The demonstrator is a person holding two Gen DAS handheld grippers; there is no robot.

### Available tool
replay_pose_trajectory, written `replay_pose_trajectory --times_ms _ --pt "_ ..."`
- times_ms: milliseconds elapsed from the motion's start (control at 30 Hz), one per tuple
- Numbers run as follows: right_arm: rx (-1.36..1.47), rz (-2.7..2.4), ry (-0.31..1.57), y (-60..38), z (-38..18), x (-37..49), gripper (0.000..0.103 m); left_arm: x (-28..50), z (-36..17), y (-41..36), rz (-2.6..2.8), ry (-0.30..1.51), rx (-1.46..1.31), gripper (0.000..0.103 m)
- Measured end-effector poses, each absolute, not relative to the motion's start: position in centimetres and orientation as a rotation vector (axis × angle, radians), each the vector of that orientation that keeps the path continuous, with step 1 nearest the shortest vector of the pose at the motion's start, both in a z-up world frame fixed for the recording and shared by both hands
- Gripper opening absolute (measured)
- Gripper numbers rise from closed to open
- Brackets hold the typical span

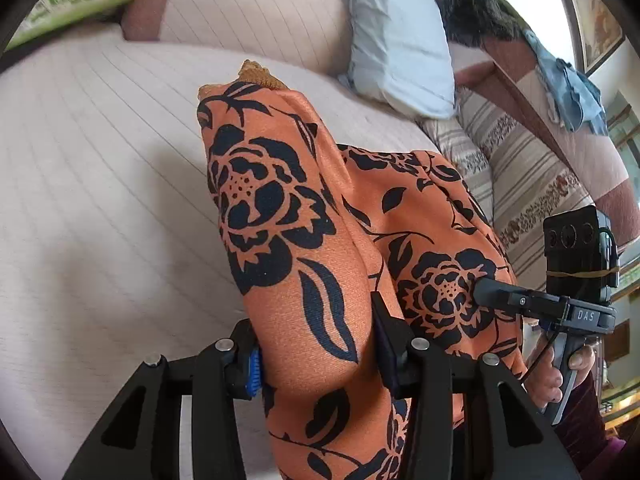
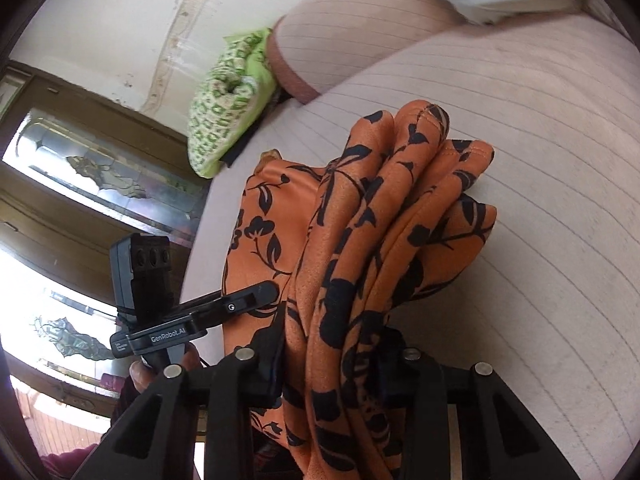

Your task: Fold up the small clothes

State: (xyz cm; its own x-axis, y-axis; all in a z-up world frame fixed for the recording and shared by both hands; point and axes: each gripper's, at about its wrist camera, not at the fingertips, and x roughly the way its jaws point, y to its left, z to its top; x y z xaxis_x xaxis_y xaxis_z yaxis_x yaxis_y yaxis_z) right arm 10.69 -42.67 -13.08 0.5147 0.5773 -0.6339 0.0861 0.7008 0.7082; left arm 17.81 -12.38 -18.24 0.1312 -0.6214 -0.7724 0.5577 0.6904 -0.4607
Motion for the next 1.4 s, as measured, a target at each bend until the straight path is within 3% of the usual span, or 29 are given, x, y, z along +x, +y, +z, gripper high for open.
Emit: replay_pose_trajectory --times_ms 433,1167,1400 --pt "0.814 0.429 0.969 -35.1 -11.5 17.3 0.035 21.9 -14.5 -5.4 -0.717 1.093 -0.018 0.046" --pt "0.919 0.354 1.074 -33.6 -20.7 20.3 0.035 25.3 -22.5 -4.0 -0.627 1.209 -0.014 0.047" --pt "0.907 0.319 1.098 -34.5 -22.5 19.9 0.035 24.8 -22.8 -4.5 -0.564 1.189 0.046 0.056"
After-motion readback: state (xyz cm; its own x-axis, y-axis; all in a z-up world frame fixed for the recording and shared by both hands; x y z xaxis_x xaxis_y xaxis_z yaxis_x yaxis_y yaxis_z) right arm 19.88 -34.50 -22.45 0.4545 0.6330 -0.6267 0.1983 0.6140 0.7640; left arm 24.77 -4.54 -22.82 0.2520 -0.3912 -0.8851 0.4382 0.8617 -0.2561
